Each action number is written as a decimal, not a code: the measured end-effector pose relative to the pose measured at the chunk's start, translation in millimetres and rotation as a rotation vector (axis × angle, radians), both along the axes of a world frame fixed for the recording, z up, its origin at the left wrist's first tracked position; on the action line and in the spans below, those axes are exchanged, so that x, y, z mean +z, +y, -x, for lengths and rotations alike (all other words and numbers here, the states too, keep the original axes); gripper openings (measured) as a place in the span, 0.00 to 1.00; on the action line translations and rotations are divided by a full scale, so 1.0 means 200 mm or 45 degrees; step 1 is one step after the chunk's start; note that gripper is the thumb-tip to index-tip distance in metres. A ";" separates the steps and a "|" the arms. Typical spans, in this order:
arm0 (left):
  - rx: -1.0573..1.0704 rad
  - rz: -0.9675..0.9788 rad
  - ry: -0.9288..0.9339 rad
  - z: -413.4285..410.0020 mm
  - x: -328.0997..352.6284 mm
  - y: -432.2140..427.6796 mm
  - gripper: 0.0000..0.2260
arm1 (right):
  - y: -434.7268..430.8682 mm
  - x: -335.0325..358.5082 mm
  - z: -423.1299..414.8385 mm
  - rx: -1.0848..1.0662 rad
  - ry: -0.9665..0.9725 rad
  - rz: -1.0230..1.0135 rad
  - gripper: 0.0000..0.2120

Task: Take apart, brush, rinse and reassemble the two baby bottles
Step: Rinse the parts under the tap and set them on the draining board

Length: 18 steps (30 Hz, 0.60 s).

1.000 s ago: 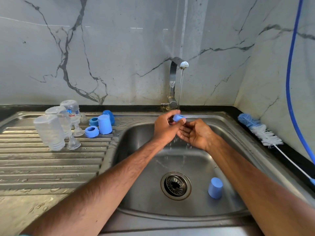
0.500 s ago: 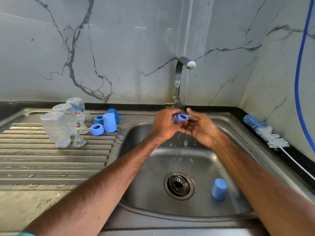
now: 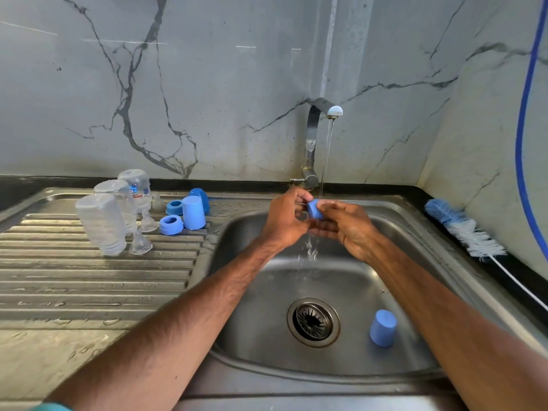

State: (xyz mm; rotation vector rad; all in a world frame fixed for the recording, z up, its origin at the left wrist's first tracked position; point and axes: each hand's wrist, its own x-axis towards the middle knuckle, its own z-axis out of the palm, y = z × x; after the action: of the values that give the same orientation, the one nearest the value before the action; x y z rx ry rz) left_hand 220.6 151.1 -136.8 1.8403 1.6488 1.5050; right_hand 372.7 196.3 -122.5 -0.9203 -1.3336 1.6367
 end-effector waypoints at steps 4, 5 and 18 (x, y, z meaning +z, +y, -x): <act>0.016 0.219 0.098 0.04 0.00 0.03 0.22 | 0.01 -0.04 0.02 -0.257 -0.483 -0.424 0.17; 0.026 0.288 0.113 0.06 -0.01 0.05 0.22 | 0.00 -0.05 0.02 -0.283 -0.641 -0.570 0.18; 0.232 0.405 -0.789 -0.01 0.15 0.27 0.08 | -0.03 -0.03 0.03 -0.398 -0.707 -0.947 0.19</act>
State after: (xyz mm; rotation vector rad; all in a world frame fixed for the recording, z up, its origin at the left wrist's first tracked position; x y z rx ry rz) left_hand 222.5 205.3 -107.0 0.9489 1.6361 1.5554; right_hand 367.3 191.0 -129.2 -1.0626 -1.8637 0.5589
